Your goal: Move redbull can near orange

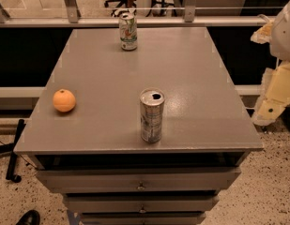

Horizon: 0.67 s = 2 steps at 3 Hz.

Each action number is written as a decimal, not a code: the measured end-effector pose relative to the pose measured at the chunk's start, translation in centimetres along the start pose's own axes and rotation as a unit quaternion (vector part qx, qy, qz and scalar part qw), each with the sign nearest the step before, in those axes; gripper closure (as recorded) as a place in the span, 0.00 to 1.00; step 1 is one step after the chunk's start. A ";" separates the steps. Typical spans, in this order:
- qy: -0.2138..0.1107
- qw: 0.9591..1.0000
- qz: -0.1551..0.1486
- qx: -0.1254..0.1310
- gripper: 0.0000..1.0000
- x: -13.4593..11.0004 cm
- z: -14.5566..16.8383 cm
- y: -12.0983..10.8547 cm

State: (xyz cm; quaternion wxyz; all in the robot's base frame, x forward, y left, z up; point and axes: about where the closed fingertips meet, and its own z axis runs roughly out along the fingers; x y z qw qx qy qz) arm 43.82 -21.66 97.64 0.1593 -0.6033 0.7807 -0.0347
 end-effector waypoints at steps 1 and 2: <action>0.000 1.000 0.000 0.000 0.00 0.0 0.0 0.0; -0.026 1.000 0.007 -0.004 0.00 -0.7 1.3 0.8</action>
Offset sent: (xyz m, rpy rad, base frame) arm -0.0103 0.0448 -0.0582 0.2431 -0.0044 0.0079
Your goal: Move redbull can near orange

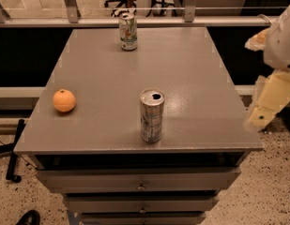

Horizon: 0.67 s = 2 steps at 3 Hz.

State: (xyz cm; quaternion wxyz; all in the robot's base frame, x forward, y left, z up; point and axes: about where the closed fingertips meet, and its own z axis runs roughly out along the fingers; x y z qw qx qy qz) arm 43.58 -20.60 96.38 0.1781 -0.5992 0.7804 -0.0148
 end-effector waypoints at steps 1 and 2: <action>-0.079 0.996 0.021 -0.020 0.00 -1.6 3.7 1.7; -0.166 0.984 0.033 -0.050 0.00 -4.2 7.1 3.3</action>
Offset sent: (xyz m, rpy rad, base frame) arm 0.0006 0.1132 -0.0898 0.6469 0.0418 0.0939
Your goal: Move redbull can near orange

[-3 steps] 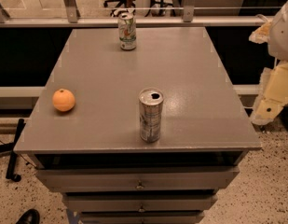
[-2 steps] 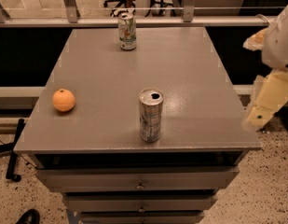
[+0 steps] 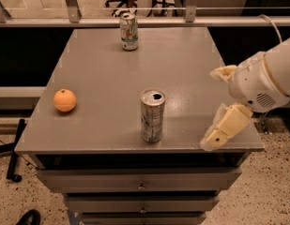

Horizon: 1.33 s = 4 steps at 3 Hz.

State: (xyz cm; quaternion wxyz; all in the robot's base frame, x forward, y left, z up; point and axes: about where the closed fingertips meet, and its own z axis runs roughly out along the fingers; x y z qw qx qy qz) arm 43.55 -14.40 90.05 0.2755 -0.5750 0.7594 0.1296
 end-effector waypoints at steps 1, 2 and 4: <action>-0.095 0.995 0.009 -0.032 0.00 -2.5 3.3 0.5; -0.188 0.980 0.016 -0.061 0.00 -5.1 5.7 1.3; -0.299 0.950 0.021 -0.082 0.40 -9.1 8.0 2.5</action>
Offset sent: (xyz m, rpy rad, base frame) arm 0.0178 0.1107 -0.0207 0.6446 -0.0045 0.1394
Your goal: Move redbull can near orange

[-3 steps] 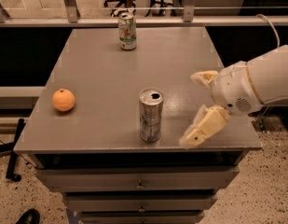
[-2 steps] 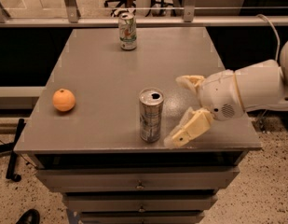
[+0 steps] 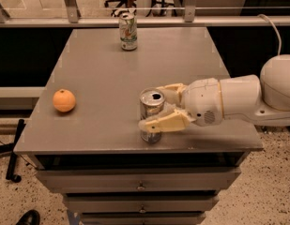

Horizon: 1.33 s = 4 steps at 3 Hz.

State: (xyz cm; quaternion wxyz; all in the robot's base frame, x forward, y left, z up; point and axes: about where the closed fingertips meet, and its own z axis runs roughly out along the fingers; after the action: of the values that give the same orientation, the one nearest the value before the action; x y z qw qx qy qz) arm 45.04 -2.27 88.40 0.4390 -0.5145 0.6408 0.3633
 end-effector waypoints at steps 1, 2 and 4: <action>-0.022 1.000 -0.003 0.003 0.62 -0.7 0.9 0.1; -0.030 0.999 -0.011 0.021 0.87 -1.5 0.3 -1.1; -0.041 0.997 -0.042 0.057 1.00 -4.6 -1.8 -4.4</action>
Offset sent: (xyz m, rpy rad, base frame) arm 0.0317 -0.0122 0.0257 0.0609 -0.0897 -0.0864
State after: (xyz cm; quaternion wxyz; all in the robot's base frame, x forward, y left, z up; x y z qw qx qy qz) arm 49.39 -3.29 93.34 0.5080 -0.4998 0.6201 0.3281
